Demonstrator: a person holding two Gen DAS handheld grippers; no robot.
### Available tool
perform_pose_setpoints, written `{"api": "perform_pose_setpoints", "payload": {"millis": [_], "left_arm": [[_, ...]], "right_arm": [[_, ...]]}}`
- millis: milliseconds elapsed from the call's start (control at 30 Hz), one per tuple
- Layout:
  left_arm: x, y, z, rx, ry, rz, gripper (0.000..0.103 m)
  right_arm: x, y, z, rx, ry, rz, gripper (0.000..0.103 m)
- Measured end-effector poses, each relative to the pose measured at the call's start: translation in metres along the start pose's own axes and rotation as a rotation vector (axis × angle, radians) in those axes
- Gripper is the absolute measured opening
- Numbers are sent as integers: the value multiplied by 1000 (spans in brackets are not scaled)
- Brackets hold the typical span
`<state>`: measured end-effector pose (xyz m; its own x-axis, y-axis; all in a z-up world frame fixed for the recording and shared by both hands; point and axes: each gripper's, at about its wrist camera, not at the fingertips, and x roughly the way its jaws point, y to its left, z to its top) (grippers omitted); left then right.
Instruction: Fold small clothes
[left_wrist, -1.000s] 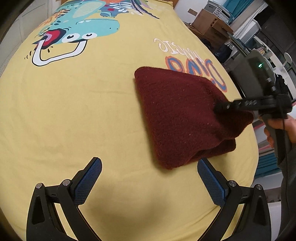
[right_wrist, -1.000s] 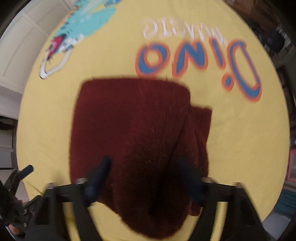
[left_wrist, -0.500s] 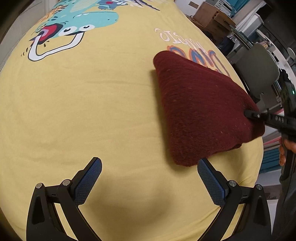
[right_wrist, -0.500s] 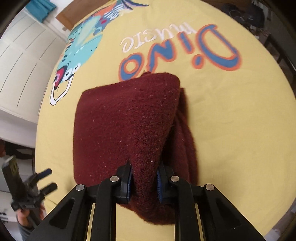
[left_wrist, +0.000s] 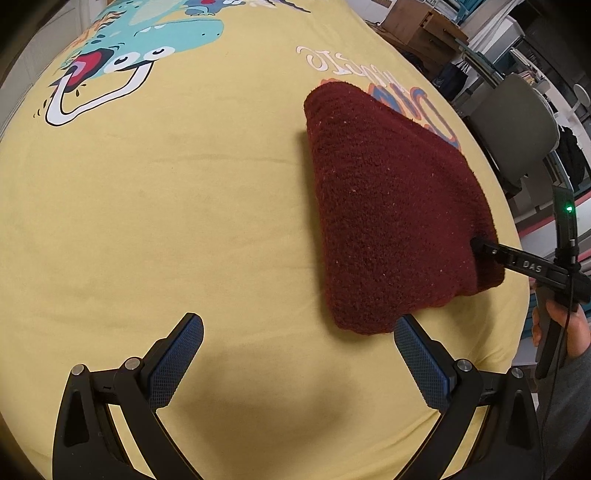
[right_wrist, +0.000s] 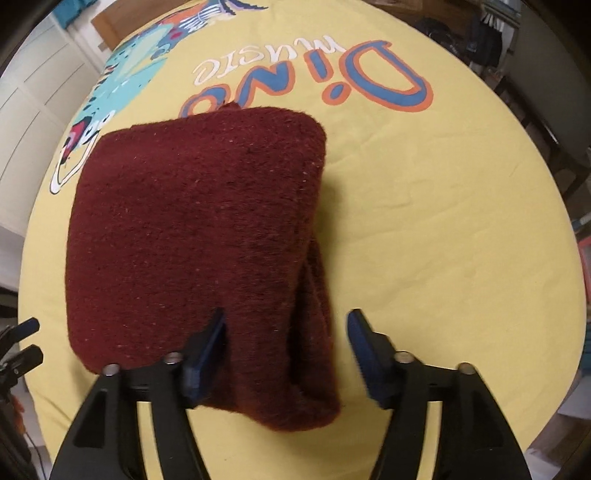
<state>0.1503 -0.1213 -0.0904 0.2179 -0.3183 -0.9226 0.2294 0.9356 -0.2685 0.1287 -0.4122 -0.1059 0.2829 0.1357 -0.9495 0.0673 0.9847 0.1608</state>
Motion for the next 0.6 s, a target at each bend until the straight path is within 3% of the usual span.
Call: {"api": "perform_pose_setpoints", "payload": {"millis": [33, 300, 467, 600], "left_arm": [[1, 0, 1, 3, 5, 4, 102], [11, -9, 7, 4, 19, 5, 102], [17, -27, 39, 60, 27, 52, 102], [21, -43, 70, 32, 3, 37, 102]], "right_arm": [[-1, -2, 0, 4, -3, -5, 81], [-12, -4, 3, -15, -9, -6, 82], [-41, 5, 8, -48, -74, -36, 83], [-51, 16, 21, -94, -72, -15, 86]]}}
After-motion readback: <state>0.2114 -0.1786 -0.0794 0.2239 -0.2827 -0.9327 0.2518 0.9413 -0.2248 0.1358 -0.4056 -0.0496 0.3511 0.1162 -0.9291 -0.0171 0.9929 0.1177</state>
